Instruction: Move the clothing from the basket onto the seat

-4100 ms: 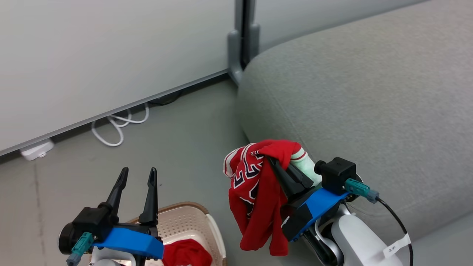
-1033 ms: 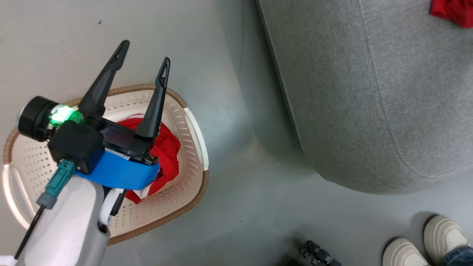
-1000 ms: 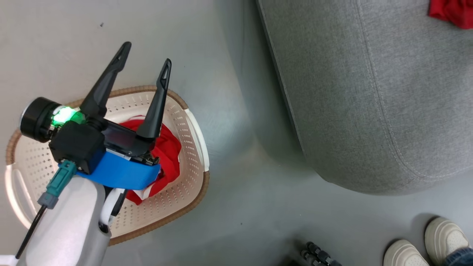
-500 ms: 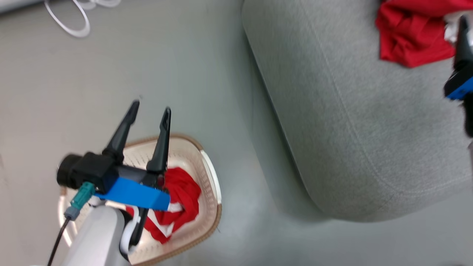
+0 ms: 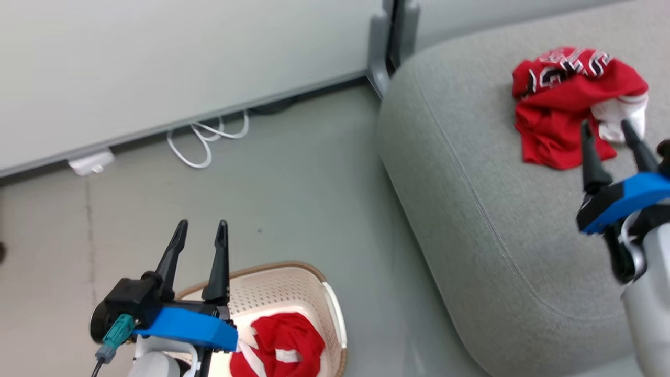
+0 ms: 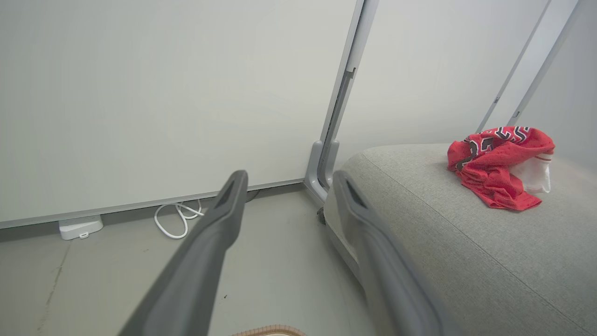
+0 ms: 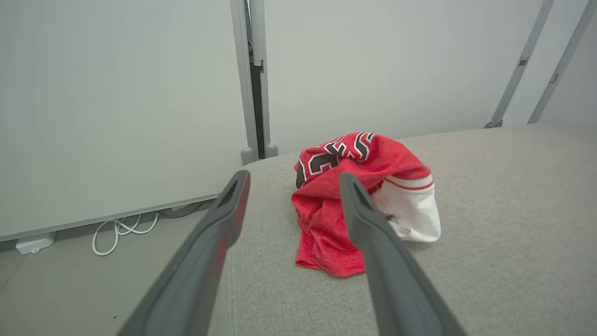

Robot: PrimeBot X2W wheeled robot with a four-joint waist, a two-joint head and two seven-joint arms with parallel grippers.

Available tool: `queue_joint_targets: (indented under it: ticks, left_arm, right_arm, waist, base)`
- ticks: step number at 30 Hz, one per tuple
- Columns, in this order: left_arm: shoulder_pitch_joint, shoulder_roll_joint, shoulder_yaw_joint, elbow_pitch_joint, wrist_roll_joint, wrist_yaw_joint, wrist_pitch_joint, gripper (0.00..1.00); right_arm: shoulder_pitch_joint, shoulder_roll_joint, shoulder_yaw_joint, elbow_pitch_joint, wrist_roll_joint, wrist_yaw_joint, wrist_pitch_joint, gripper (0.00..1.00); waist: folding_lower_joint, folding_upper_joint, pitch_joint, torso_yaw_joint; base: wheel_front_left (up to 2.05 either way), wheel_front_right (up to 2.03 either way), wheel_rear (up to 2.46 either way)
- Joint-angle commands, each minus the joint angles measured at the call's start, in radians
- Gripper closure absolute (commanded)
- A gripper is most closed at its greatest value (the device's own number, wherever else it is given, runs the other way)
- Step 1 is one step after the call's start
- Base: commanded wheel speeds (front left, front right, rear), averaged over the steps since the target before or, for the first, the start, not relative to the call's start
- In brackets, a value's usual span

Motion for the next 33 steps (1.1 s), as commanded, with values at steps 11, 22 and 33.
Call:
queue_joint_targets:
  ticks: [11,22,33]
  left_arm:
    - [0.054,-0.022,0.079,0.021,0.031,-0.01,-0.004,0.0]
    - [0.027,-0.035,0.096,0.092,0.044,-0.015,-0.004,0.0]
    - [0.058,-0.041,0.119,0.126,0.036,-0.016,-0.004,0.0]
  right_arm:
    - [0.284,0.118,-0.038,-0.339,-0.06,0.0,0.049,0.0]
    - [0.511,0.227,-0.068,-0.558,-0.159,0.0,0.075,0.0]
    - [0.608,0.24,-0.021,-0.595,-0.112,0.0,0.095,0.0]
  waist:
    - [0.0004,0.0,-0.08,0.106]
    - [0.0004,0.0,-0.114,0.217]
    - [0.0004,0.0,-0.149,0.255]
  base:
    - [0.0,0.0,0.0]
    - [0.0,0.0,0.0]
    - [0.0,0.0,0.0]
